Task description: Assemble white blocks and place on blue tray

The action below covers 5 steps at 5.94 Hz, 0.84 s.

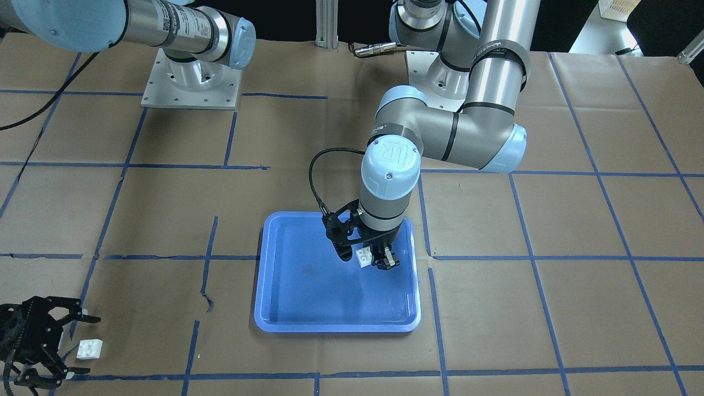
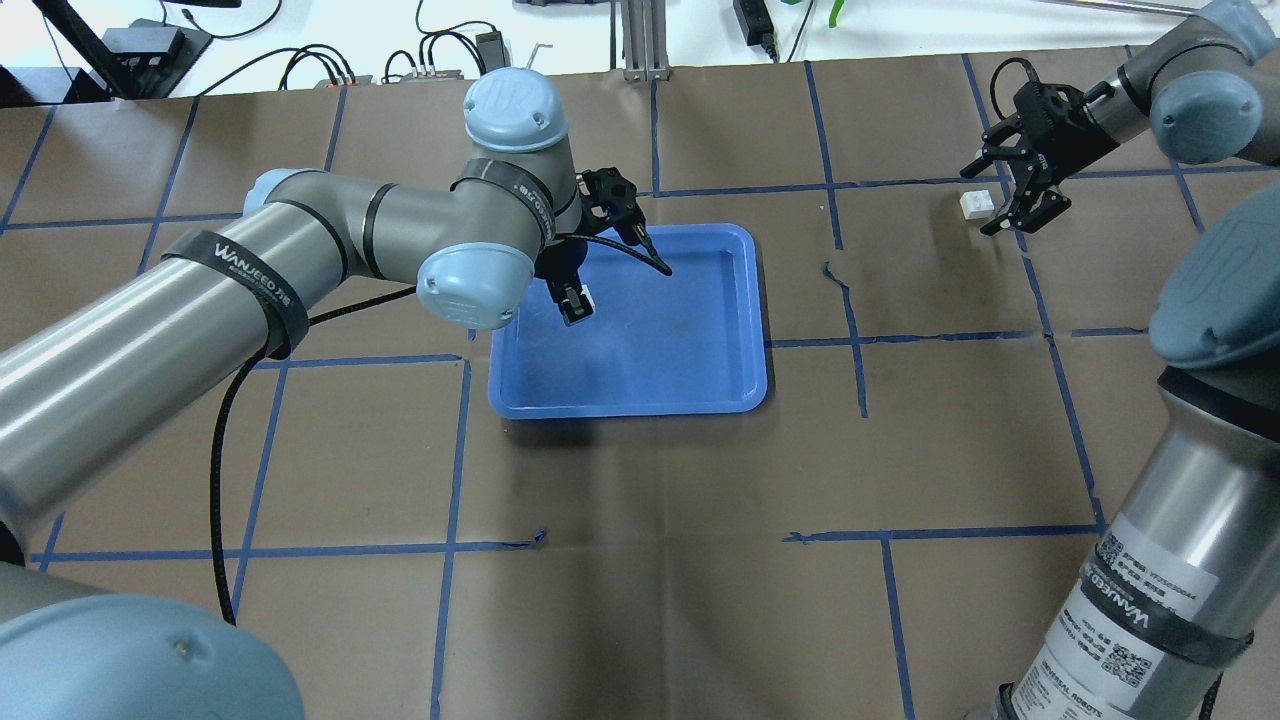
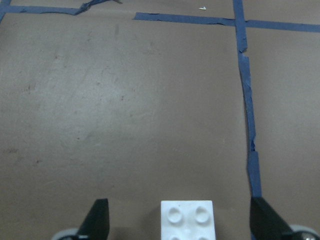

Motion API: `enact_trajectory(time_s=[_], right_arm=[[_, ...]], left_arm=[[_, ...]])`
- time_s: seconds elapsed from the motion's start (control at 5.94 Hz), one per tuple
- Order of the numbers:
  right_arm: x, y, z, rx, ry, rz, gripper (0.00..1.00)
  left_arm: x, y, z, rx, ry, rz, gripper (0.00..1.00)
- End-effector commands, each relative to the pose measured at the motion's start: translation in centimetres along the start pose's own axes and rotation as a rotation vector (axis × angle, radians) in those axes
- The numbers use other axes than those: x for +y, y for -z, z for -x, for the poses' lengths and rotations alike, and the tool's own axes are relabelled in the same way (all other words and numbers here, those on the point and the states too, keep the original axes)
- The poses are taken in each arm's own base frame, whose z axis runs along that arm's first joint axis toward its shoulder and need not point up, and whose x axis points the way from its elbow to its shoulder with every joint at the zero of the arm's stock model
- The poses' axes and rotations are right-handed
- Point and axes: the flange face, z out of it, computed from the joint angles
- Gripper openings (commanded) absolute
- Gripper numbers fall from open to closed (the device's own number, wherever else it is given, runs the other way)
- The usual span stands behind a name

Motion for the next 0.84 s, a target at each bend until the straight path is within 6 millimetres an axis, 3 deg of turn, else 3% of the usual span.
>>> enact_trajectory(time_s=[0.0, 0.34, 0.51, 0.67], right_arm=[[0.2, -0.2, 0.0, -0.003, -0.004, -0.002, 0.88], [0.3, 0.8, 0.0, 0.007, 0.000, 0.012, 0.40], [0.2, 1.1, -0.1, 0.011, 0.003, 0.015, 0.31], [0.1, 1.3, -0.2, 0.015, 0.005, 0.018, 0.24]], left_arm=[[-1.6, -3.2, 0.3, -0.013, -0.108, -0.019, 0.06], [-2.8, -4.0, -0.7, -0.017, -0.130, -0.027, 0.07], [-3.1, -4.7, -0.9, -0.008, -0.133, -0.023, 0.18], [-3.8, -4.9, -1.6, -0.008, -0.156, -0.022, 0.67]])
